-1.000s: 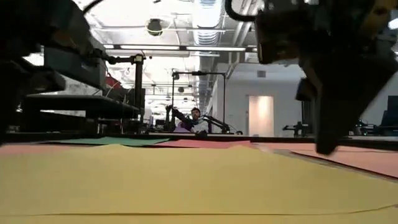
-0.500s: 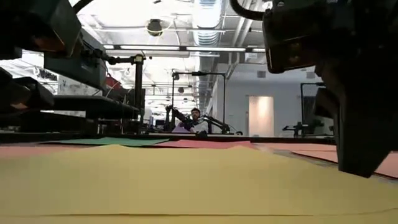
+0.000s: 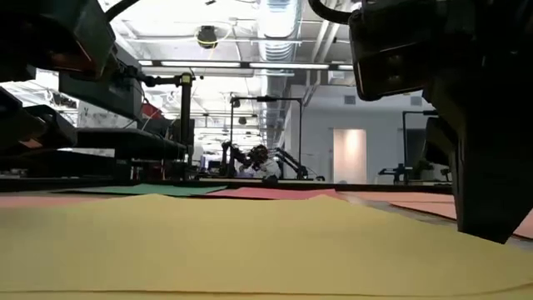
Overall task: Organize paper
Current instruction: Stack the yellow paper on top of the yellow paper
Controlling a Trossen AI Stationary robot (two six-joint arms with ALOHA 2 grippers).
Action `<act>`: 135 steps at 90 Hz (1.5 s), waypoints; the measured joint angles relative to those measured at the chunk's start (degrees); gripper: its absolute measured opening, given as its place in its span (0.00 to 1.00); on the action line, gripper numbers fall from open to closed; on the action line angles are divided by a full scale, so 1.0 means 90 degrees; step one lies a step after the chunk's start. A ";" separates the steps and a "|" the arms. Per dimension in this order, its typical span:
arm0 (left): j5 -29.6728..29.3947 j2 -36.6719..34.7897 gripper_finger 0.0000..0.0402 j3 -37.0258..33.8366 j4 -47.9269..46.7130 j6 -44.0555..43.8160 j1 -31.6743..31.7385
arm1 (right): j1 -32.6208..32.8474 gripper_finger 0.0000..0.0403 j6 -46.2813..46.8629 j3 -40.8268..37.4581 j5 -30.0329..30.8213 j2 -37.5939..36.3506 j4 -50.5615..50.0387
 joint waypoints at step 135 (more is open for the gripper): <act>-0.0806 -0.1515 0.30 -0.0281 -0.2391 0.0648 0.0569 | 0.0491 0.00 -0.1001 -0.0019 0.0691 -0.0775 0.0527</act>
